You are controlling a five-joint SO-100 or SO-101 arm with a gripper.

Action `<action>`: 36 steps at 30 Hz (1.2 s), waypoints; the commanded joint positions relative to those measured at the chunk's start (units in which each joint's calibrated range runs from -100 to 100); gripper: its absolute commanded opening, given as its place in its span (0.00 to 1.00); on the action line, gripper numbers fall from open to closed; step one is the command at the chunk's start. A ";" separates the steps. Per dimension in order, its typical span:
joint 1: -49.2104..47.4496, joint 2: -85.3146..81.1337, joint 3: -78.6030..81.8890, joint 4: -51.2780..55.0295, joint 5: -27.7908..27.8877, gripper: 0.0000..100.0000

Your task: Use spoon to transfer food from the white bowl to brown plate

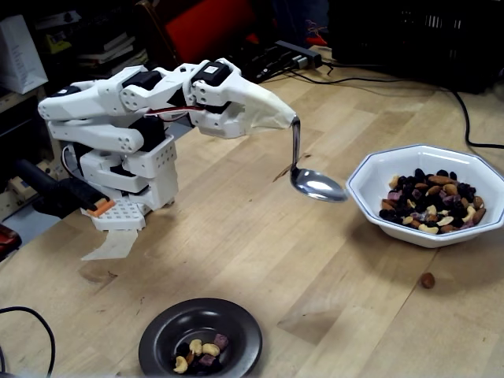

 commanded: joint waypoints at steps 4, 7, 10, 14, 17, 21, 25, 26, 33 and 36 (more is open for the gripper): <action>-0.46 -0.35 2.67 -8.32 -0.05 0.04; -0.46 -0.35 4.08 -9.83 -0.05 0.04; -0.46 -0.35 4.97 -10.78 -0.05 0.04; -0.53 -0.35 5.15 -12.12 -0.05 0.04; -0.53 -0.35 5.15 -12.51 -0.05 0.04; -0.53 -0.43 5.15 -12.51 -0.05 0.04; -0.46 -0.43 5.15 -12.51 -0.10 0.04; -0.46 -0.43 5.15 -12.51 -0.10 0.04; -0.46 -0.52 5.23 -12.51 -0.15 0.04; -0.46 -0.52 5.23 -12.51 -0.15 0.04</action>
